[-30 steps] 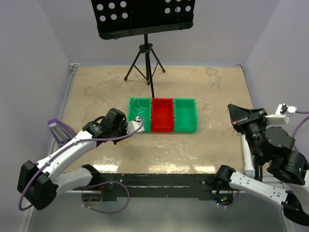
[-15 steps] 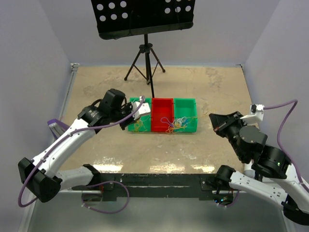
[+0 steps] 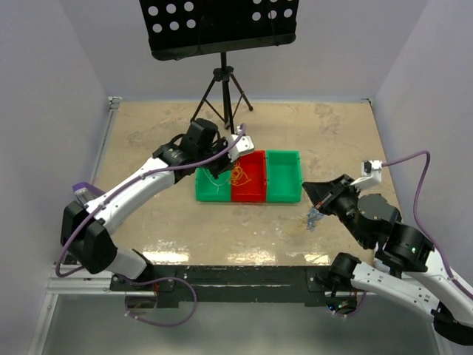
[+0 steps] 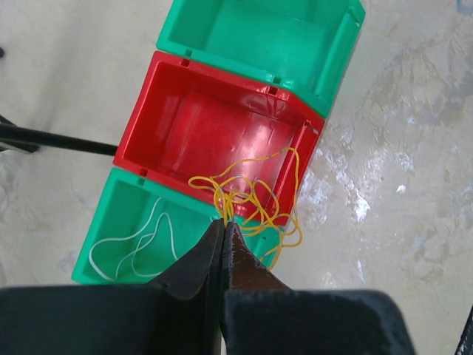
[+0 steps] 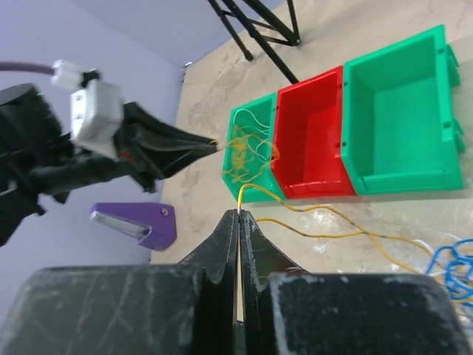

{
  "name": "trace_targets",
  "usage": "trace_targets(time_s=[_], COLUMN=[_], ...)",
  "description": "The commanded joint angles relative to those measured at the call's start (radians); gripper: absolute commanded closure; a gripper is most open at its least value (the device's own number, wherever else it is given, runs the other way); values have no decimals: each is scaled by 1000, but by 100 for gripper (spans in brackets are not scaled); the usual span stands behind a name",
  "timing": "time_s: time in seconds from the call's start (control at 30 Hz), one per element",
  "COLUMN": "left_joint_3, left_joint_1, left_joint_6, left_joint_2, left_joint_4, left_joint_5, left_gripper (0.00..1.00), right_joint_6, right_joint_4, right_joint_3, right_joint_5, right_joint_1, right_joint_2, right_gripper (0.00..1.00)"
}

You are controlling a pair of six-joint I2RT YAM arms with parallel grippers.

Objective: Untangle the cables

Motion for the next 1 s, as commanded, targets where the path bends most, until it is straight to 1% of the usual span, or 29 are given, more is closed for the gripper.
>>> trace_targets(time_s=[0.0, 0.1, 0.23, 0.37, 0.4, 0.43, 0.5, 0.53, 0.6, 0.73, 0.77, 0.83, 0.97], left_joint_3=[21, -3, -16, -11, -5, -2, -3, -9, -17, -13, -13, -13, -45], left_joint_1=[-26, -32, -32, -32, -32, -32, -32, -32, -32, -30, -30, -32, -30], left_joint_6=[-45, -59, -81, -104, -110, -113, -116, -119, -121, -134, -134, -144, -148], left_joint_2=[91, 146, 209, 266, 279, 287, 289, 283, 266, 200, 174, 128, 63], left_joint_4=[141, 227, 351, 396, 390, 384, 375, 376, 365, 316, 298, 258, 145], left_joint_5=[-26, -63, -158, -146, -137, -135, -129, -132, -137, -119, -102, -24, 220], left_gripper=[100, 100, 100, 100, 93, 81, 48, 39, 28, 11, 6, 0, 0], right_joint_6=[-32, -43, -57, -78, -80, -86, -92, -94, -101, -107, -112, -114, -118], right_joint_4=[97, 135, 166, 188, 192, 198, 208, 214, 231, 255, 258, 264, 286], right_joint_3=[-24, -49, -70, -81, -82, -82, -85, -88, -95, -101, -101, -101, -98], right_joint_5=[-70, -99, -129, -154, -160, -165, -177, -182, -192, -211, -214, -218, -232], right_joint_1=[3, 3, 3, 3, 3, 3, 5, 3, 3, 5, 3, 3, 3], right_joint_2=[5, 5, 6, 11, 14, 19, 25, 28, 35, 52, 55, 62, 69], right_gripper=[100, 100, 100, 100, 100, 100, 100, 100, 100, 100, 100, 100, 100])
